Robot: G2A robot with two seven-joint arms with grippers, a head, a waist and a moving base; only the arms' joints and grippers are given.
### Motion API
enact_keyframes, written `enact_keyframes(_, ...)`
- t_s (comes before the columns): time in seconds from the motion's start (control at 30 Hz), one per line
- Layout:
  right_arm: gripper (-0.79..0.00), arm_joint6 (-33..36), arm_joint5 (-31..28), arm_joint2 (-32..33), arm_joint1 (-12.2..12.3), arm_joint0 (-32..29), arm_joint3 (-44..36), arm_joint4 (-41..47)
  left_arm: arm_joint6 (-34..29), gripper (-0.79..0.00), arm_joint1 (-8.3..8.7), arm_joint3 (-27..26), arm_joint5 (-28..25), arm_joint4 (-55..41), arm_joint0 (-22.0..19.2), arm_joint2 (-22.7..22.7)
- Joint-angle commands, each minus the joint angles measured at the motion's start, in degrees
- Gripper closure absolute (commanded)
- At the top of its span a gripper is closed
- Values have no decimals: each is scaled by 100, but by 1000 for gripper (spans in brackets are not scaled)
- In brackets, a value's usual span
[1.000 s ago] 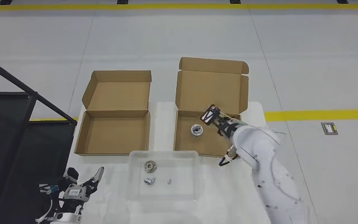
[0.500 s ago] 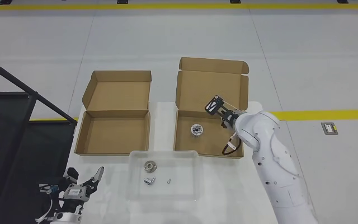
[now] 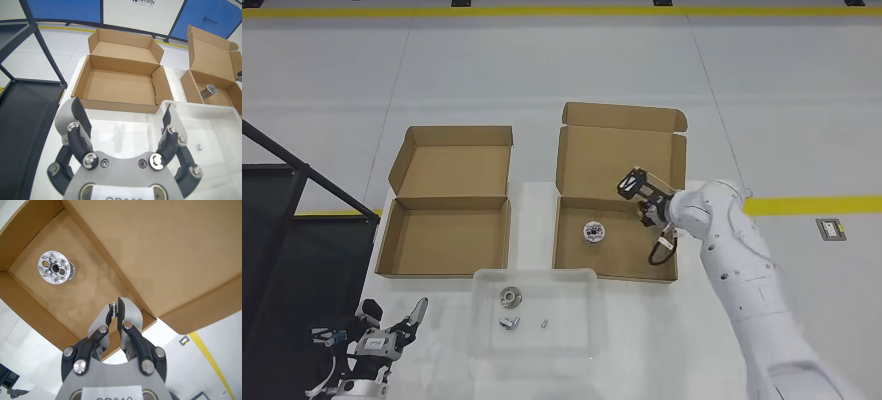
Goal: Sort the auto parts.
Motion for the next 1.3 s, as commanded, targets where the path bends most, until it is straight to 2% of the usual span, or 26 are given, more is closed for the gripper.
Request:
enact_keyframes(0.0, 0, -249, -19, -87, -24, 170, 570, 29, 0, -785, 0, 0, 0, 0, 0, 0)
enact_keyframes(0.13, 0, -768, -116, -267, -86, 406, 1322, 89, 0, -785, 0, 0, 0, 0, 0, 0)
enact_keyframes(0.43, 0, -1108, -295, -742, -318, 970, 2482, 94, 0, -785, 0, 0, 0, 0, 0, 0)
enact_keyframes(0.6, 0, -1329, -187, -900, -445, 1104, 2902, 155, 0, -785, 0, 0, 0, 0, 0, 0)
enact_keyframes(1.0, 0, -1701, 699, -971, -559, 1143, 3393, 383, 0, -785, 0, 0, 0, 0, 0, 0)
enact_keyframes(1.1, 0, -1752, 760, -983, -563, 1119, 3437, 423, 0, -785, 0, 0, 0, 0, 0, 0)
enact_keyframes(1.2, -25, -1769, 752, -998, -551, 1107, 3482, 436, 0, -785, 0, 0, 0, 0, 0, 0)
enact_keyframes(1.27, -68, -1777, 737, -1008, -543, 1096, 3496, 449, 0, -785, 0, 0, 0, 0, 0, 0)
